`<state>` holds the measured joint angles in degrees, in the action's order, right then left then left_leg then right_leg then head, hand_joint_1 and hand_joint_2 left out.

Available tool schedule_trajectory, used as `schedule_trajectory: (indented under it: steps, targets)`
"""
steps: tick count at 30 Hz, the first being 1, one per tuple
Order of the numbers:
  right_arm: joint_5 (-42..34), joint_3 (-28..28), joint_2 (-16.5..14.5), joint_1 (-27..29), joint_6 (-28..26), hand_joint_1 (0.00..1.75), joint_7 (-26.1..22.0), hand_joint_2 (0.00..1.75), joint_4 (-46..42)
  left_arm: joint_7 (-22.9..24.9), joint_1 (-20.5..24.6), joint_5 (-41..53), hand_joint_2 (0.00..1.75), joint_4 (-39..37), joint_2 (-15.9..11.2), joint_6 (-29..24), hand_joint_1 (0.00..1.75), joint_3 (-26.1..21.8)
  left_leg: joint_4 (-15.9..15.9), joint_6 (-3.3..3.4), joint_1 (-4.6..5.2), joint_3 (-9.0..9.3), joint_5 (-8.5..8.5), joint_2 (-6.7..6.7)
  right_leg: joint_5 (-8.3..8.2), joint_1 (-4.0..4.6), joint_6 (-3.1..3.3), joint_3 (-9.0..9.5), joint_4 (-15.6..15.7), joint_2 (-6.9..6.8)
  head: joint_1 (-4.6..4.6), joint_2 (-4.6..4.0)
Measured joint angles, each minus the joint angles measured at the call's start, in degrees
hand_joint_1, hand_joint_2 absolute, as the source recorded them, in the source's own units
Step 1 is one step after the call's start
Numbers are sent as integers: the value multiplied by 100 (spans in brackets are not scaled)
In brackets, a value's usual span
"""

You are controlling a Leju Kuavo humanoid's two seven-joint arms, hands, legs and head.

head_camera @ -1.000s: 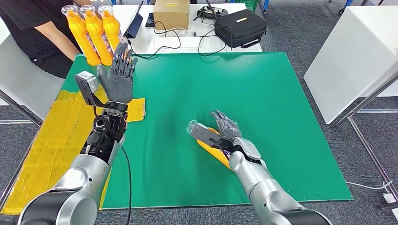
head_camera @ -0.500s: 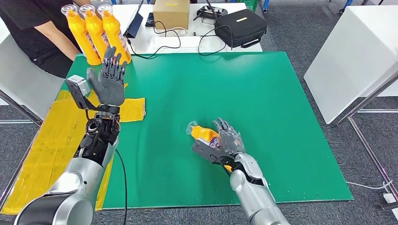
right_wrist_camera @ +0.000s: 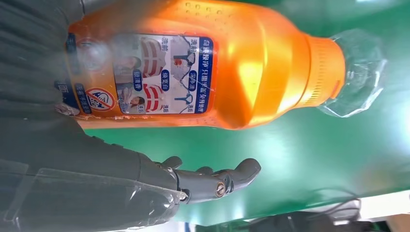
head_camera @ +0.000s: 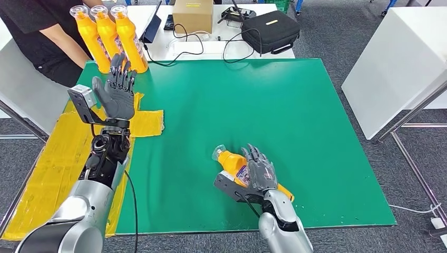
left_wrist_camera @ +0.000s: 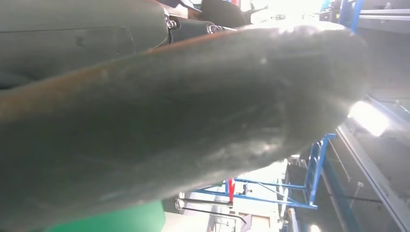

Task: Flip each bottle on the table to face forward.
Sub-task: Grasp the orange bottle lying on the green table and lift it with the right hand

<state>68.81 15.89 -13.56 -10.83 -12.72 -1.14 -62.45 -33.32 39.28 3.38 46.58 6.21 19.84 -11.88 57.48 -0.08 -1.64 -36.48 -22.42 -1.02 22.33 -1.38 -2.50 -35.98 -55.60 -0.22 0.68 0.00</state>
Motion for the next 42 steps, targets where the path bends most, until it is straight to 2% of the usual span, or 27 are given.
schedule_trajectory:
  steps: [3,6,10,16,19,26,33,42]
  targets:
    - [39,-1,31,228,-68,0,115,175,-313,-21,83,-34,0,-67,7,-29,0,17,0,0,0,-1,0,0,0,0,0,0,0,0,0,0]
    - [9,-8,71,485,-366,0,102,175,-757,-106,111,-90,0,-153,1,-65,0,23,0,0,0,-7,0,-1,0,0,0,-3,-1,0,-1,0]
    - [-216,4,102,719,-992,0,-254,175,-1624,-235,84,-178,0,-228,-39,-83,0,22,-1,0,0,-12,-1,-2,0,0,0,-7,-1,0,0,0]
    - [-552,174,193,891,-1097,0,-553,175,-2217,-324,-20,-277,0,-260,-174,-87,0,19,-2,-1,0,-12,-2,-1,1,0,0,-8,-1,0,0,0]
    - [-582,290,237,947,-1065,0,-571,175,-2247,-382,-128,-329,0,-255,-253,-94,0,17,-3,-1,0,-13,-2,-1,1,0,0,-7,-1,0,-1,0]
    - [-576,514,300,939,-525,0,-347,175,-1872,-441,-594,-402,0,43,-397,-89,0,-55,-4,-1,-1,-13,-2,-1,3,0,0,-8,-1,-1,0,0]
    - [-604,517,315,957,-428,0,-332,175,-1313,-439,-1107,-393,0,568,-422,-63,0,-140,-3,-2,0,-15,-4,0,7,0,-5,-11,0,-1,-1,0]
    - [-428,505,315,996,-450,0,-213,175,-1139,-419,-1293,-395,0,824,-427,-58,0,-209,-3,-2,-1,-16,-4,1,7,0,-6,-11,-1,0,-1,0]
